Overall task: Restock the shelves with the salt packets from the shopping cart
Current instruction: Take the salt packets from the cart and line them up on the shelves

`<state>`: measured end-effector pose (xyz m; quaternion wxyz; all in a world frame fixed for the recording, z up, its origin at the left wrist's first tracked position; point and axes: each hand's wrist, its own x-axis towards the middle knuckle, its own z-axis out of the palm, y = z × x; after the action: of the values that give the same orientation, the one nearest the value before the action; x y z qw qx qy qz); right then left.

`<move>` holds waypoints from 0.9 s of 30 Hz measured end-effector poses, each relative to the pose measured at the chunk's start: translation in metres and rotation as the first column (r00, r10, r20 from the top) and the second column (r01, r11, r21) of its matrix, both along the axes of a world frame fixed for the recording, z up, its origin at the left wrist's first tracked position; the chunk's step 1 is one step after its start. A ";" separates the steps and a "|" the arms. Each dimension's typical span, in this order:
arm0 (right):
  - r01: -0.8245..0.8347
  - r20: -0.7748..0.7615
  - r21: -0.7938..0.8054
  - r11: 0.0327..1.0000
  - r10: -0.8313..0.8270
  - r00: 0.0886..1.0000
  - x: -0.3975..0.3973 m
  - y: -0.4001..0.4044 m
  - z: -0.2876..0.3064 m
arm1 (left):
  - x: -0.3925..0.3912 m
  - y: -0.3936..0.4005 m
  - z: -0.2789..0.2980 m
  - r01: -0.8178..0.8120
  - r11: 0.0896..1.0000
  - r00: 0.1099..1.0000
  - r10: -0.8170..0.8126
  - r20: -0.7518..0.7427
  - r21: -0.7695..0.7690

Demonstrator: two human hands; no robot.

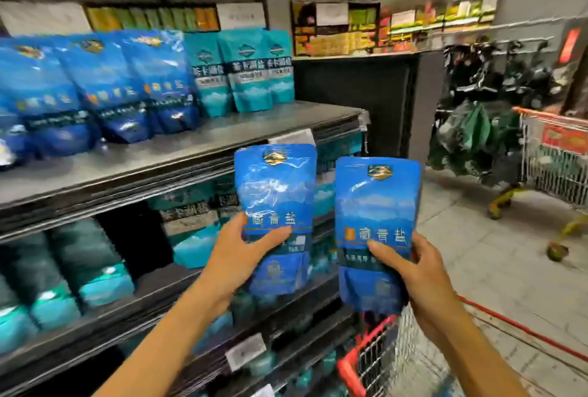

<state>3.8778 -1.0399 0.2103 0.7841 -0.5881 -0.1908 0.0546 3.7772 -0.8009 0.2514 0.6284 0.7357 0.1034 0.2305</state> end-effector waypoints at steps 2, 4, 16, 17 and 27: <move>-0.070 0.050 0.034 0.997 0.068 0.996 0.003 0.026 0.021 | -0.021 0.017 0.022 -0.048 0.999 0.997 0.047 0.055 0.024; -0.161 0.102 0.043 0.986 0.156 0.983 0.004 0.049 0.043 | -0.041 0.031 0.040 -0.126 0.990 0.987 0.120 0.106 0.056; -0.529 0.255 0.066 0.846 0.499 0.829 -0.032 0.220 0.188 | -0.145 0.138 0.157 -0.538 0.820 0.828 0.471 0.303 0.195; -0.546 0.246 0.065 0.835 0.517 0.820 -0.036 0.240 0.198 | -0.148 0.152 0.166 -0.568 0.800 0.810 0.501 0.304 0.194; -0.584 0.076 -0.023 0.811 0.584 0.808 -0.050 0.420 0.224 | -0.150 0.300 0.175 -0.730 0.676 0.683 0.723 0.100 0.095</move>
<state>3.8278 -0.6197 0.4343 0.7215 -0.5023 -0.3932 0.2695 3.6267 -0.5005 0.4261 0.4395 0.6660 0.3552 0.4869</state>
